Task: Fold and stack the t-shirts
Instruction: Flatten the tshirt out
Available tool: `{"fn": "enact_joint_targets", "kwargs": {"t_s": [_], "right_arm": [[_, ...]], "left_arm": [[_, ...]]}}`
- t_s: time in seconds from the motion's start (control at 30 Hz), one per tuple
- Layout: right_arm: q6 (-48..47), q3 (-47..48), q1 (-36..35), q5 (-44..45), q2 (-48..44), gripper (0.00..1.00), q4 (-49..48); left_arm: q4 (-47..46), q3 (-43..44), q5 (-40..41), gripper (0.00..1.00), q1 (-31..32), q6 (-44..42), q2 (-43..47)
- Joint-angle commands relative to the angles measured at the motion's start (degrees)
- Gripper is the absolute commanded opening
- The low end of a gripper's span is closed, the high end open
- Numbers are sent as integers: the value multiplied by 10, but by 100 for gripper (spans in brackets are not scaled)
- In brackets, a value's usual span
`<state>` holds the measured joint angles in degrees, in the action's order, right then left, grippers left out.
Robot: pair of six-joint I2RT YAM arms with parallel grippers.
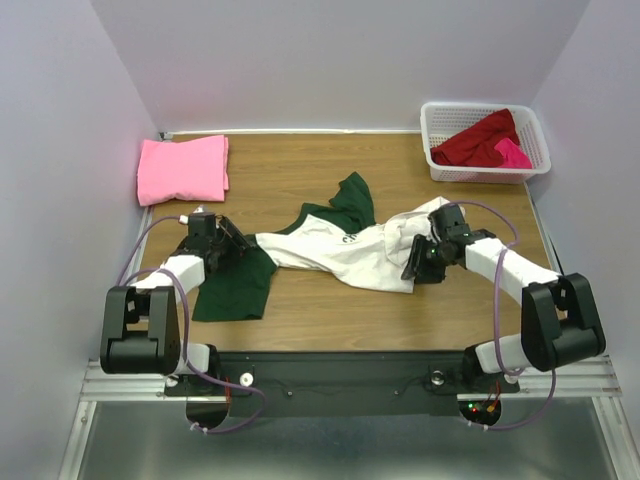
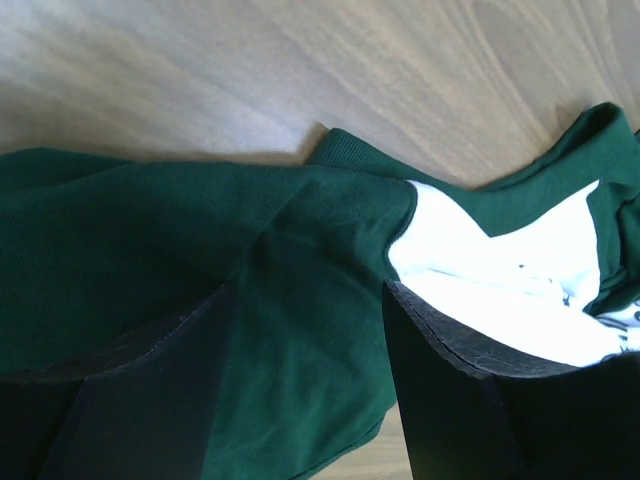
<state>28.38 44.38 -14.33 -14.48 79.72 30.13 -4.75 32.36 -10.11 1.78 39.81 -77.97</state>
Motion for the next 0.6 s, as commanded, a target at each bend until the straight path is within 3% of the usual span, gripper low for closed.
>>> {"fn": "enact_joint_targets", "kwargs": {"t_s": [0.0, 0.1, 0.23, 0.27, 0.43, 0.57], "right_arm": [[-12, -19, -4, -21, 13, 46, -24], [-11, -23, -4, -29, 33, 41, -28], [-21, 7, -2, 29, 5, 6, -20], [-35, 23, -2, 65, -9, 2, -5], [-89, 150, 22, 173, -12, 1, 72], [-103, 161, 41, 208, -12, 1, 110]], "left_arm": [[-9, 5, 6, 71, 3, -3, -25], [-15, 1, 1, 71, 3, 1, -35], [-18, 1, 2, 70, 3, 6, -43], [-18, 5, 4, 70, 2, 5, -47], [-8, 24, 16, 68, 2, 6, -55], [0, 31, 26, 68, 2, 8, -51]]}}
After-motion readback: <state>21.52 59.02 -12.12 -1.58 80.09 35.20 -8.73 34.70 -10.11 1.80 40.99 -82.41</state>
